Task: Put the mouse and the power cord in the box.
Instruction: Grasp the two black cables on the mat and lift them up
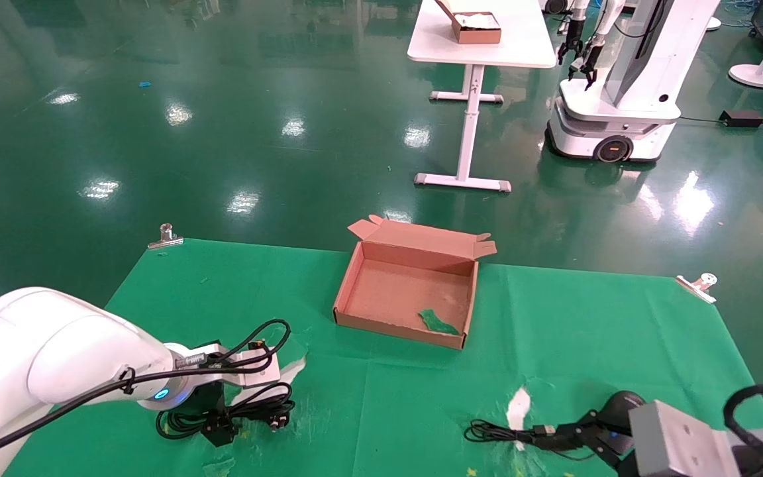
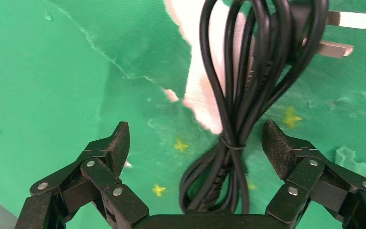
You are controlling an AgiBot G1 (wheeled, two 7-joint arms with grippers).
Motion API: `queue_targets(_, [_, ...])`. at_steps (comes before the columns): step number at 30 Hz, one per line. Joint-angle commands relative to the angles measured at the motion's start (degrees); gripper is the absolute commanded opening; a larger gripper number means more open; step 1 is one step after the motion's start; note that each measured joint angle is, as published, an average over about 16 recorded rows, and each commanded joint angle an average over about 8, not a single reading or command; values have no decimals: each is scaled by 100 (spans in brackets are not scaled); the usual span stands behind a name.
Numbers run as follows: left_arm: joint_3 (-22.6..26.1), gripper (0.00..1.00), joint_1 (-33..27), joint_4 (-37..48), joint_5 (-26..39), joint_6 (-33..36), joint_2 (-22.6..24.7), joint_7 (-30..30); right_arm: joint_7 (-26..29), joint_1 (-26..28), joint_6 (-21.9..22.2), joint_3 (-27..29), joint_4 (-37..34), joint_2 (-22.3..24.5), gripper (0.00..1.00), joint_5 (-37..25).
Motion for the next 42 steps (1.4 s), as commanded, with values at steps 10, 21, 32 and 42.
queue_targets(10, [13,100,17,17,58,-37,21,-46,42,346,-128,-414,25,-149,100,-997])
queue_targets(21, [13,100,20,9,60,-34,19,-52,436,1392,-97,-1407,-443,-1360,100,-3425])
queue_targets(32, [13,100,20,7,60,-34,19,-52,-476,1974,537,-1872,-2694,-2810,100,-4333])
queue_targets(42, [13,100,20,7,60,-34,19,-53,-1175,2279,1033,-2017,-4304,-3582,100,-4569])
